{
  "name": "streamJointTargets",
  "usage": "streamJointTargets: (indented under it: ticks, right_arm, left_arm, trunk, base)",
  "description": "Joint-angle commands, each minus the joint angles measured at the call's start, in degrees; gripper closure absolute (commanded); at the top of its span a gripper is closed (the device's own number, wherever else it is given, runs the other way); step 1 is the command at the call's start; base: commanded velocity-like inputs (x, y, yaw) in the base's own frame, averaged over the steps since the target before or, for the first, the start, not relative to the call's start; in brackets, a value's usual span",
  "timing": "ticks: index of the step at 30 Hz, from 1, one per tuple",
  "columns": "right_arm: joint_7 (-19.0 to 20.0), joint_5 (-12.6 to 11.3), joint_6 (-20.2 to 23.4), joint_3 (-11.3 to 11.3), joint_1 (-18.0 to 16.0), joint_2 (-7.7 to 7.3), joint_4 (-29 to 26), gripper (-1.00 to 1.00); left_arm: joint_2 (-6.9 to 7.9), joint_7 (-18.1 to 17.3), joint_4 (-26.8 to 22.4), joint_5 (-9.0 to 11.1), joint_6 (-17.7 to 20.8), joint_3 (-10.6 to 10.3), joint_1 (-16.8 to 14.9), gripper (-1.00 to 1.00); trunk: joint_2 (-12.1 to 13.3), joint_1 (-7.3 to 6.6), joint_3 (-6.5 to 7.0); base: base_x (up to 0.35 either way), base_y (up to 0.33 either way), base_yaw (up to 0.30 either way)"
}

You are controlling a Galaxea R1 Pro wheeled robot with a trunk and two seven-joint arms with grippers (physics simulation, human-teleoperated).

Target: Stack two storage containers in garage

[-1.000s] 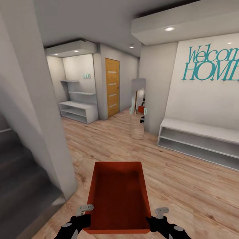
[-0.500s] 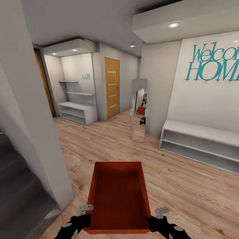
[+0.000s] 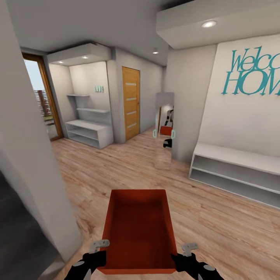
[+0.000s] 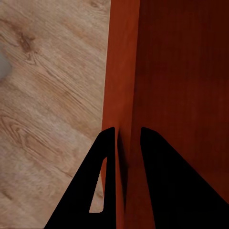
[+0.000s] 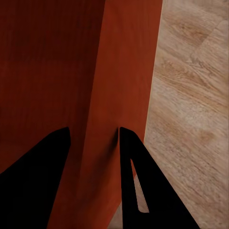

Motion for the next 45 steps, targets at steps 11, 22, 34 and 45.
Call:
streamJointTargets:
  ticks: [11,22,34,45]
  right_arm:
    - [0.5,1.4,-0.1,-0.6,0.0,0.51,0.2,1.00]
    - [0.4,1.4,-0.1,-0.6,0.0,0.51,0.2,1.00]
    - [0.4,1.4,-0.1,-0.6,0.0,0.51,0.2,1.00]
    - [0.4,1.4,-0.1,-0.6,0.0,0.51,0.2,1.00]
  left_arm:
    - [-1.07,0.4,-0.3,-0.4,0.1,0.5,-0.1,1.00]
    - [-1.02,0.4,-0.2,-0.5,0.1,0.5,-0.1,1.00]
    - [-1.10,0.4,-0.2,-0.5,0.1,0.5,-0.1,1.00]
    - [-1.06,0.4,-0.2,-0.5,0.1,0.5,-0.1,1.00]
  trunk:
    - [-0.1,0.05,-0.09]
    - [-0.1,0.05,-0.09]
    - [-0.1,0.05,-0.09]
    - [-0.1,0.05,-0.09]
  base:
    - [0.327,0.000,0.000]
    - [0.327,0.000,0.000]
    - [0.327,0.000,0.000]
    - [0.327,0.000,0.000]
